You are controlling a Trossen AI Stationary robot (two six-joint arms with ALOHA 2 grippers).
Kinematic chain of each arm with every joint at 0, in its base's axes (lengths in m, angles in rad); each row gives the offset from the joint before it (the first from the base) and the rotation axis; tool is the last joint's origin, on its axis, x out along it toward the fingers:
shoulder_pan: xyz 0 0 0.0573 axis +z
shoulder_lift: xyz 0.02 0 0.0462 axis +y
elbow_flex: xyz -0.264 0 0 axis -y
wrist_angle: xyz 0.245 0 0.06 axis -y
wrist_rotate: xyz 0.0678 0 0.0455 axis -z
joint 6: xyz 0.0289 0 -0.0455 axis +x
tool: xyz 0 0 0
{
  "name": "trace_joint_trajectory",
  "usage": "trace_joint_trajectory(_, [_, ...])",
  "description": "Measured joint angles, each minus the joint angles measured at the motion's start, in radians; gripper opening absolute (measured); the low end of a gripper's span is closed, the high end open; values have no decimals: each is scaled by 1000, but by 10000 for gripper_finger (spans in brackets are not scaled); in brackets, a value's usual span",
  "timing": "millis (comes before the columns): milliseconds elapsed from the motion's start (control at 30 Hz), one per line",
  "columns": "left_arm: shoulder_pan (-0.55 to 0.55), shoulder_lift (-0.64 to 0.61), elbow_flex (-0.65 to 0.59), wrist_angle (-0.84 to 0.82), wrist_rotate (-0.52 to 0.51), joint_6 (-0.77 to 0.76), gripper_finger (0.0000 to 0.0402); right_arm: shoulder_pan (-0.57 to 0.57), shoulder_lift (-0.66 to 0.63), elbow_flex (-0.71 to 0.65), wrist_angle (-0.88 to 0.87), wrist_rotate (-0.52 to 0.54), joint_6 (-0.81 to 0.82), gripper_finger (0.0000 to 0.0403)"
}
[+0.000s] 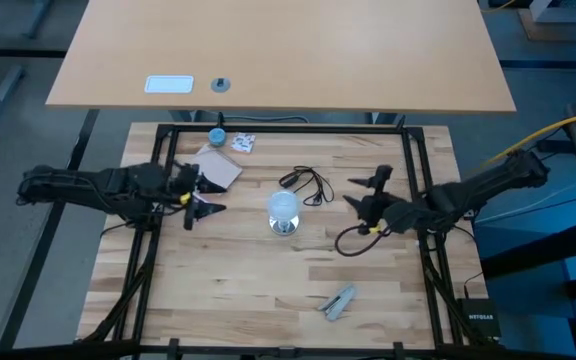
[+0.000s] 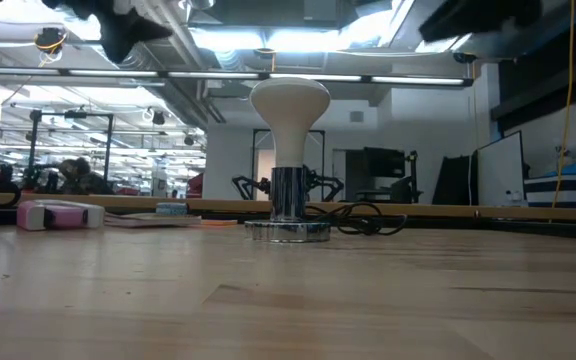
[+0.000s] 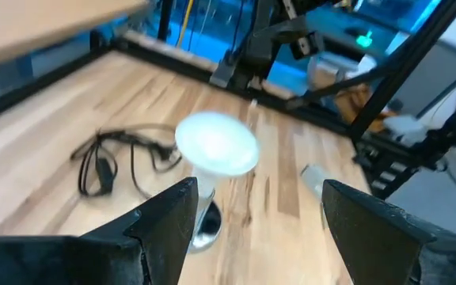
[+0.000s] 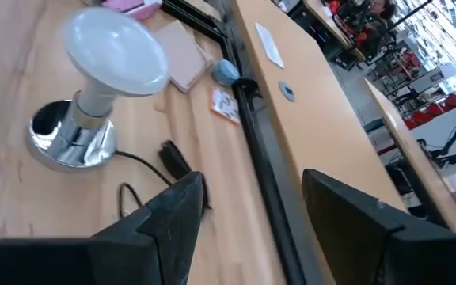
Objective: Screw lightbulb
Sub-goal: Remove the lightbulb from the lamp
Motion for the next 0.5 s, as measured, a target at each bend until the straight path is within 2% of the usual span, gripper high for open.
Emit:
trace_joint_trajectory(100, [0, 65, 0, -12, 0, -26, 263, 0, 16, -109, 162, 1, -1, 225])
trace_joint_trajectory(200, [0, 135, 0, -33, 2, -69, 263, 0, 47, -173, 245, -10, 0, 225])
trace_joint_trajectory(367, [4, 241, -1, -26, -1, -61, 263, 0, 121, -191, 302, -83, 2, 225])
trace_joint_trajectory(500, [4, 320, -1, -24, -4, -36, 263, 0, 185, -191, 452, -107, 35, 225])
